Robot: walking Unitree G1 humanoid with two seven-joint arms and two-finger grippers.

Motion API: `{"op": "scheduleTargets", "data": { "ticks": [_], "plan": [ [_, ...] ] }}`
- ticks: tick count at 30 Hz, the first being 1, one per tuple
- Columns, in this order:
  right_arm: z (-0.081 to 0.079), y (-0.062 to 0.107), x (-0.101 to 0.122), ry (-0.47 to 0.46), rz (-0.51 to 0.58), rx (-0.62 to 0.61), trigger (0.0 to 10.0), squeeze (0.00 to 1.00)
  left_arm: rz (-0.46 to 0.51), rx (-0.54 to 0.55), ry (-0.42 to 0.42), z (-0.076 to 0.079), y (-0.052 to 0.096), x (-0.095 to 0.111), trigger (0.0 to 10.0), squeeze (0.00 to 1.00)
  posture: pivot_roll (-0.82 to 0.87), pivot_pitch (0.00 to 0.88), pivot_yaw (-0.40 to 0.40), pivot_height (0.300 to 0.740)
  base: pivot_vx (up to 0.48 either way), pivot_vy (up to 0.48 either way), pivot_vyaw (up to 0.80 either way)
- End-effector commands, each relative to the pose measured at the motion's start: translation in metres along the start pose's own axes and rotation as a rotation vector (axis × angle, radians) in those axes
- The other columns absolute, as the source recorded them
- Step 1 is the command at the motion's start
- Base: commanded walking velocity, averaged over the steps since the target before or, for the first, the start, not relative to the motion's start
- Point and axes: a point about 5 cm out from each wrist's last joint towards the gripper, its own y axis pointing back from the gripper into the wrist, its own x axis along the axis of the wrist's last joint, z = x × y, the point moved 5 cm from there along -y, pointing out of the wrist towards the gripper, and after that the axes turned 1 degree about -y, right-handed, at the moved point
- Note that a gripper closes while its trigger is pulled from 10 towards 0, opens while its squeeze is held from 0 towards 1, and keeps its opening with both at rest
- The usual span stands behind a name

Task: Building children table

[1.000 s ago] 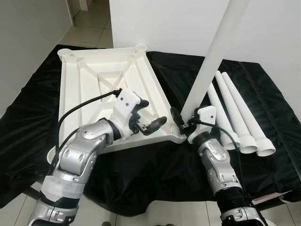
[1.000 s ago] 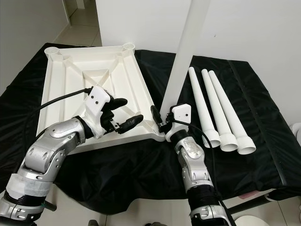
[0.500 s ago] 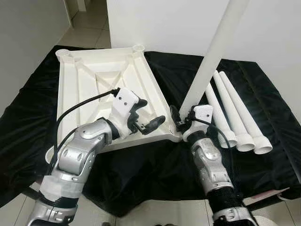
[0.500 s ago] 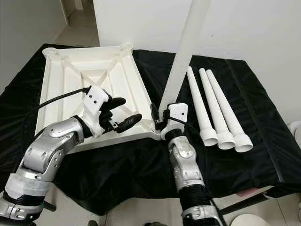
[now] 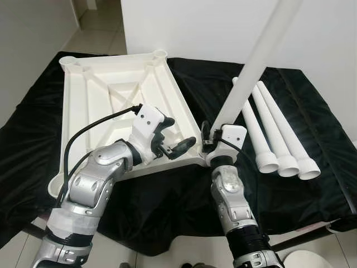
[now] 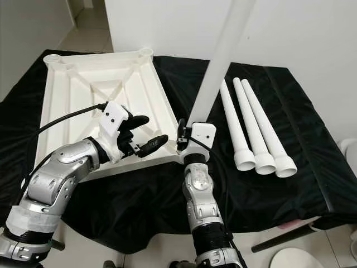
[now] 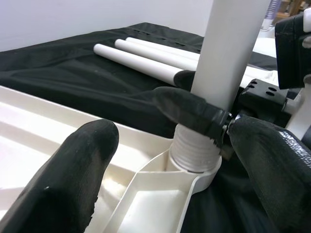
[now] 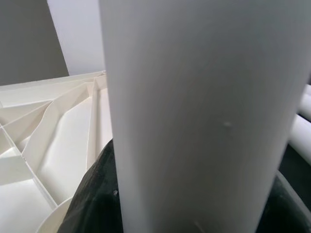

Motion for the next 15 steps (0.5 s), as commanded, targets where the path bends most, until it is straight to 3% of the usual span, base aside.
{"op": "scheduleTargets", "data": {
  "ticks": [1,5,7,15],
  "plan": [
    [0.0011,0.0045,-0.0161,0.024,-0.070,-0.003,10.0,0.00,-0.004,0.051,-0.002,-0.0066,-0.0006,0.0006,10.0,0.00,0.02,0.116,-0.027,0.740,0.000,0.000,0.00],
    [0.0029,0.0041,-0.0175,0.032,-0.080,-0.021,10.0,0.00,-0.001,0.054,0.001,-0.0071,-0.0010,0.0009,10.0,0.00,0.02,0.115,-0.029,0.740,0.000,0.000,0.00],
    [-0.0010,0.0035,-0.0169,0.089,-0.072,0.008,10.0,0.00,0.000,0.062,0.000,-0.0086,-0.0007,0.0013,10.0,0.00,0.02,0.114,-0.031,0.740,0.000,0.000,0.00],
    [-0.0037,0.0067,-0.0179,0.150,-0.048,0.080,10.0,0.00,0.002,0.073,-0.001,-0.0104,0.0002,0.0016,10.0,0.00,0.01,0.116,-0.034,0.740,0.000,0.000,0.00]
  ]
}}
